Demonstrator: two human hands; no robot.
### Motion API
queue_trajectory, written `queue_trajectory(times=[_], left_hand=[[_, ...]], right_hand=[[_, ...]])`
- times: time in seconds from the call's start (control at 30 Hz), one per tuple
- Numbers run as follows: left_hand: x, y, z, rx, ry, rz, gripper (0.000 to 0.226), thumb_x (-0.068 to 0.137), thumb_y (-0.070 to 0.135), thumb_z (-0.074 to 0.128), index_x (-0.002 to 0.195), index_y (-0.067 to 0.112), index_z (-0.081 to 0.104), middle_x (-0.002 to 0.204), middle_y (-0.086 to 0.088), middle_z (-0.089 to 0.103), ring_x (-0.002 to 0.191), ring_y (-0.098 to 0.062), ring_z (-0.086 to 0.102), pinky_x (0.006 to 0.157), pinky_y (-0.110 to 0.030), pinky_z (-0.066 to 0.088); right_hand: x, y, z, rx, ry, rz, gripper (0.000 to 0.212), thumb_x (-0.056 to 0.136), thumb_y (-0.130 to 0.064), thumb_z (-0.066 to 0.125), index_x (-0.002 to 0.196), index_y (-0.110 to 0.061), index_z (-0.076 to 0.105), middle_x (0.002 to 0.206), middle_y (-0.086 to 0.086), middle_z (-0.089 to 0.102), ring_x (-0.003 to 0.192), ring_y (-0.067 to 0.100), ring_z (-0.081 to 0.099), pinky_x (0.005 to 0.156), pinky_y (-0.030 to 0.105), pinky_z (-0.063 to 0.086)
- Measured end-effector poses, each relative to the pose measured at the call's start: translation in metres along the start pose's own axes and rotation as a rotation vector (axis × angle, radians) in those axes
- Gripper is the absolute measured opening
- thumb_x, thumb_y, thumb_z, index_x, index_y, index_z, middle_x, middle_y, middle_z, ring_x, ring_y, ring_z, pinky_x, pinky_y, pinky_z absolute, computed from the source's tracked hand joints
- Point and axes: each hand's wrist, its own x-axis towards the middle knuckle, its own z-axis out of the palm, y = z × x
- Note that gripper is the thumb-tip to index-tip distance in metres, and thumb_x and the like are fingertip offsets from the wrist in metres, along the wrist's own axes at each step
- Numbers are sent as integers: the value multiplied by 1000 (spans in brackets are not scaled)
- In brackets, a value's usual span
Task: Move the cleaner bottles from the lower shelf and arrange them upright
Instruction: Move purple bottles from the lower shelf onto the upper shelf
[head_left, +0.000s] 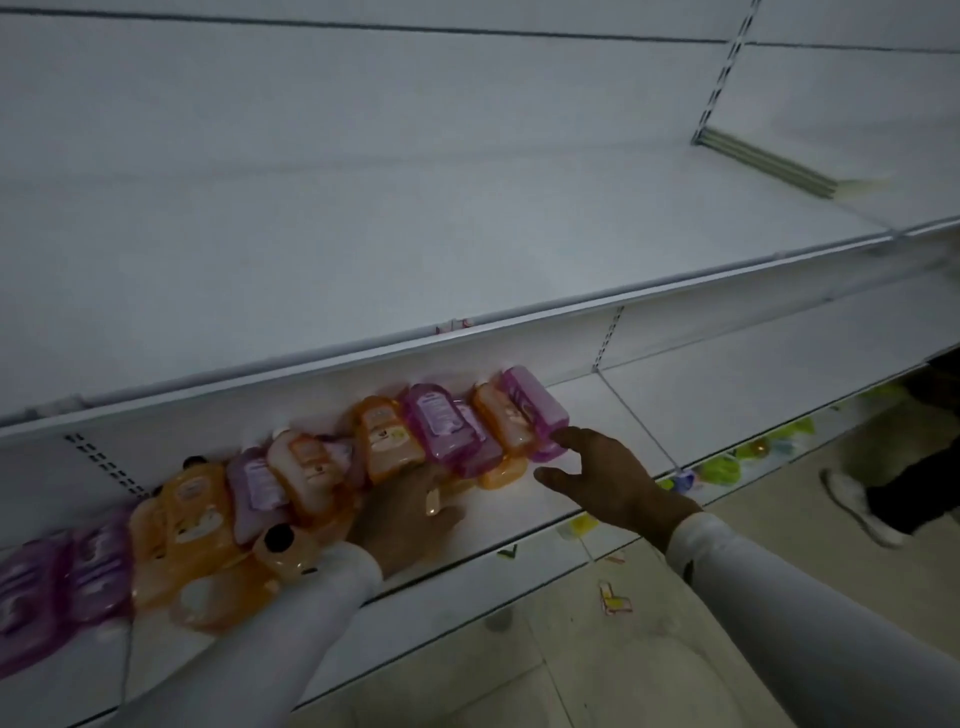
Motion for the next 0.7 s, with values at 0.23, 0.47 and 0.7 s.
queue_trajectory(times=[0.23, 0.47, 0.7], left_hand=[[25, 40, 48, 0, 100, -157, 52, 77, 52, 64, 118, 19, 59, 114, 10, 60, 108, -14, 59, 90, -30, 48], [50, 81, 88, -42, 194, -239, 48, 83, 32, 71, 127, 23, 53, 116, 5, 59, 104, -17, 57, 91, -32, 48], [72, 60, 120, -50, 259, -272, 41, 82, 38, 71, 118, 21, 59, 110, 8, 61, 95, -11, 57, 86, -27, 49]], right_hand=[[61, 71, -11, 21, -110, -146, 59, 84, -47, 67, 134, -20, 52, 132, 3, 58, 119, 22, 55, 100, 26, 41], [101, 120, -23, 25, -190, -270, 51, 85, -45, 68, 127, -18, 57, 124, 6, 61, 113, 25, 57, 93, 29, 44], [149, 144, 4, 36, -156, -203, 57, 87, -44, 64, 135, -16, 49, 128, 4, 57, 115, 22, 55, 84, 20, 38]])
